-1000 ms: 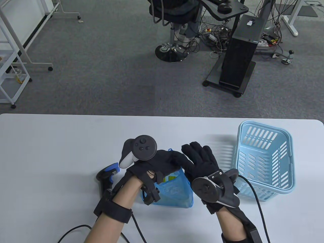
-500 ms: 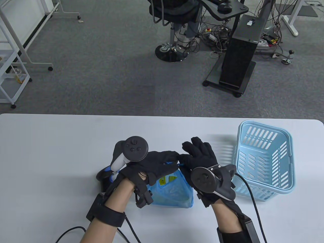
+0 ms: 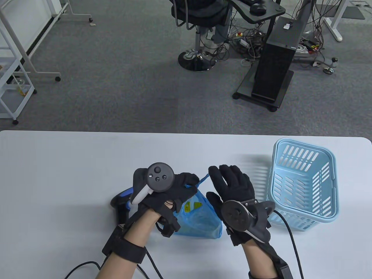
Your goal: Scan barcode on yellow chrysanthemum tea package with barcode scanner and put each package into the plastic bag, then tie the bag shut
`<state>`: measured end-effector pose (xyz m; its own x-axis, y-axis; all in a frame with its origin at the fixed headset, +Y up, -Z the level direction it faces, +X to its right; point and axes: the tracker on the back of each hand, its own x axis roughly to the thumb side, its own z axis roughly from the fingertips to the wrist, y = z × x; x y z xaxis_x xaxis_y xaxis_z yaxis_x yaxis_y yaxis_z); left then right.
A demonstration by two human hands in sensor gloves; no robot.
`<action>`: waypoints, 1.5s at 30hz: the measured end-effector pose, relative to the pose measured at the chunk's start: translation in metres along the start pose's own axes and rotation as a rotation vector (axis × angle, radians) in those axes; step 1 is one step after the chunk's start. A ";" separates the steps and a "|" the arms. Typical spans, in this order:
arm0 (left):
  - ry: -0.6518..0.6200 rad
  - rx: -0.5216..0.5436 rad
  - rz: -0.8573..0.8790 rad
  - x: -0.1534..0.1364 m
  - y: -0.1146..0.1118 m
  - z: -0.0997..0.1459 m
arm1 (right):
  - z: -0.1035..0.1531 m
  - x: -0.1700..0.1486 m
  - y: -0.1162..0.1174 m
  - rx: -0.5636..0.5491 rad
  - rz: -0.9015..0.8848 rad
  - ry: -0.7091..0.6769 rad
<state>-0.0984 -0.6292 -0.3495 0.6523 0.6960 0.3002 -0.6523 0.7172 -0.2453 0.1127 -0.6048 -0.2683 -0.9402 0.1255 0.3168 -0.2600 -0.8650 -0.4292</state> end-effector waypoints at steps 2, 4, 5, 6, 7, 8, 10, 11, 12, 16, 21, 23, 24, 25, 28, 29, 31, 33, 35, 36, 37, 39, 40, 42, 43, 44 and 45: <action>0.032 -0.026 0.058 -0.004 -0.002 -0.003 | 0.002 0.008 0.012 0.073 0.008 -0.030; 0.047 -0.055 0.139 -0.005 -0.004 -0.005 | 0.000 0.015 0.029 0.152 0.054 -0.038; 0.051 -0.062 0.180 -0.005 -0.005 -0.005 | -0.001 0.017 0.036 0.163 0.066 -0.037; 0.058 -0.073 0.228 -0.005 -0.006 -0.005 | -0.003 0.019 0.043 0.138 0.061 -0.035; 0.082 -0.077 0.256 -0.006 -0.006 -0.004 | -0.005 0.019 0.048 0.094 0.058 -0.024; 0.076 -0.077 0.264 -0.008 -0.006 -0.004 | -0.007 0.017 0.050 0.054 0.048 -0.012; 0.043 -0.082 0.266 -0.008 -0.006 -0.003 | -0.011 0.014 0.053 -0.004 0.028 0.016; 0.023 -0.078 0.249 -0.007 -0.007 -0.002 | -0.012 0.013 0.054 0.008 0.017 0.026; 0.011 -0.071 0.229 -0.007 -0.007 0.000 | -0.012 0.013 0.055 0.013 0.009 0.029; -0.072 0.051 0.083 0.001 -0.005 0.005 | -0.017 0.006 0.060 0.039 0.002 0.057; -0.206 0.179 -0.274 0.022 -0.006 0.013 | -0.018 -0.011 0.069 0.169 -0.231 0.174; -0.227 0.197 -0.337 0.026 -0.008 0.014 | -0.020 -0.018 0.072 0.256 -0.386 0.208; -0.229 0.202 -0.345 0.026 -0.009 0.014 | -0.021 -0.020 0.072 0.290 -0.434 0.209; -0.233 0.205 -0.354 0.026 -0.009 0.014 | -0.021 -0.024 0.072 0.329 -0.492 0.203; -0.242 0.208 -0.343 0.025 -0.011 0.013 | -0.020 -0.034 0.070 0.334 -0.568 0.166; -0.242 0.204 -0.350 0.024 -0.013 0.011 | -0.020 -0.036 0.070 0.381 -0.608 0.145; -0.239 0.205 -0.348 0.023 -0.015 0.009 | -0.021 -0.036 0.071 0.458 -0.665 0.107; -0.230 0.192 -0.321 0.020 -0.016 0.007 | -0.021 -0.035 0.071 0.581 -0.639 0.102; -0.229 0.182 -0.298 0.020 -0.016 0.005 | -0.023 -0.034 0.071 0.551 -0.529 0.092; -0.230 0.181 -0.298 0.021 -0.017 0.005 | -0.023 -0.033 0.071 0.545 -0.501 0.090; -0.224 0.172 -0.288 0.021 -0.017 0.004 | -0.023 -0.030 0.071 0.534 -0.487 0.087; -0.211 0.156 -0.266 0.019 -0.017 0.003 | -0.024 -0.028 0.073 0.537 -0.487 0.083; -0.205 0.147 -0.253 0.018 -0.016 0.003 | -0.024 -0.027 0.074 0.522 -0.488 0.080; -0.199 0.126 -0.220 0.015 -0.015 0.004 | -0.023 -0.027 0.073 0.487 -0.470 0.082; -0.197 0.119 -0.206 0.013 -0.014 0.005 | -0.022 -0.027 0.073 0.463 -0.461 0.079; -0.190 0.113 -0.194 0.012 -0.014 0.005 | -0.022 -0.027 0.073 0.437 -0.458 0.072; -0.189 0.107 -0.186 0.011 -0.013 0.006 | -0.022 -0.028 0.073 0.422 -0.456 0.062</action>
<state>-0.0851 -0.6311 -0.3378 0.6878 0.5264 0.4999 -0.5714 0.8173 -0.0744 0.1153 -0.6606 -0.3268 -0.7692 0.5448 0.3339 -0.5413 -0.8333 0.1126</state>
